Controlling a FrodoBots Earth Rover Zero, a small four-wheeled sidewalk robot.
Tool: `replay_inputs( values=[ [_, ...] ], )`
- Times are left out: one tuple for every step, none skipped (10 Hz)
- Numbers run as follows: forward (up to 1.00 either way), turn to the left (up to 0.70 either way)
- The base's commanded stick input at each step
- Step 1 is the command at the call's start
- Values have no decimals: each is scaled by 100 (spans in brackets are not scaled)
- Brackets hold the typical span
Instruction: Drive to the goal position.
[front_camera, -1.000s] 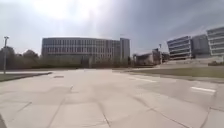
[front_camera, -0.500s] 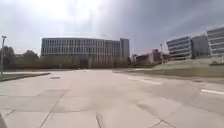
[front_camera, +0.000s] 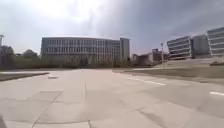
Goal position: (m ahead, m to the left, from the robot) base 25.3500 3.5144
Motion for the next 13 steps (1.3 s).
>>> replay_inputs(
  values=[
    [70,0],
    [70,0],
    [70,0],
    [70,0],
    [70,0],
    [70,0],
    [70,0],
    [70,0],
    [70,0],
    [70,0],
    [70,22],
    [70,33],
    [70,35]
  ],
)
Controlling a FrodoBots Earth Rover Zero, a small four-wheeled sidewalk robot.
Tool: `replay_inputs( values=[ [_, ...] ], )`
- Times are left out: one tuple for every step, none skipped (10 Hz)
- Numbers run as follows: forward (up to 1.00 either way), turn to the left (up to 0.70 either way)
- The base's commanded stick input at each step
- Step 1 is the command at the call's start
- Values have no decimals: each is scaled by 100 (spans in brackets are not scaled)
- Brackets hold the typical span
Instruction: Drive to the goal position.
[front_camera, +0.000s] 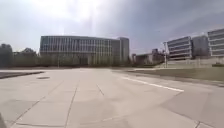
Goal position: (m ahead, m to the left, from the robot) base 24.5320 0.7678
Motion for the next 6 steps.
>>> replay_inputs(
  values=[
    [70,35],
    [70,35],
    [70,0],
    [70,0],
    [70,0],
    [70,0]
  ],
)
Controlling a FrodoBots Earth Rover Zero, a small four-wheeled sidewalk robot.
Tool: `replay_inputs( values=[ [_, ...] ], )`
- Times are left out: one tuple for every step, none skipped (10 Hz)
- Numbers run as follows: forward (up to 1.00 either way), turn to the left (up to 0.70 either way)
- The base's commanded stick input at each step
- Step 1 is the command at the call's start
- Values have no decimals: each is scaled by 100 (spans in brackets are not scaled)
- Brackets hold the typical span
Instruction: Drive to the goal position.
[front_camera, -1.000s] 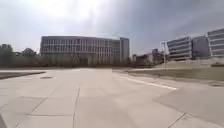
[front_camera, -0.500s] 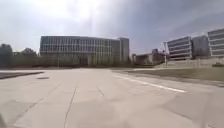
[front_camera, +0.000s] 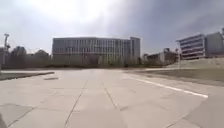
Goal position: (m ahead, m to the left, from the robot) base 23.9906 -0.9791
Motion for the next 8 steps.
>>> replay_inputs(
  values=[
    [70,0],
    [70,0],
    [70,0],
    [70,0],
    [70,0],
    [70,0],
    [70,0],
    [70,0]
  ],
)
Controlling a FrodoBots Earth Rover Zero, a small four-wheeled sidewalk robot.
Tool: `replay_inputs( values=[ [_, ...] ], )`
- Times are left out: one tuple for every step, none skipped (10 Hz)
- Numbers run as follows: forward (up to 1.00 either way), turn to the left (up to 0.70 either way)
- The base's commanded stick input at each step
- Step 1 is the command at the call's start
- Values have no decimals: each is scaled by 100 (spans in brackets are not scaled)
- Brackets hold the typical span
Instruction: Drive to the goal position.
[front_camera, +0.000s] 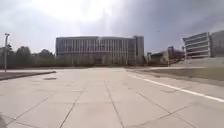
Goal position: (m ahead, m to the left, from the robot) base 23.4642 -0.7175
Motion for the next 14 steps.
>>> replay_inputs(
  values=[
    [70,0],
    [70,0],
    [70,0],
    [70,0],
    [70,0],
    [70,0],
    [70,0],
    [70,0],
    [70,16],
    [70,27],
    [70,35],
    [70,35],
    [70,35],
    [70,35]
  ],
)
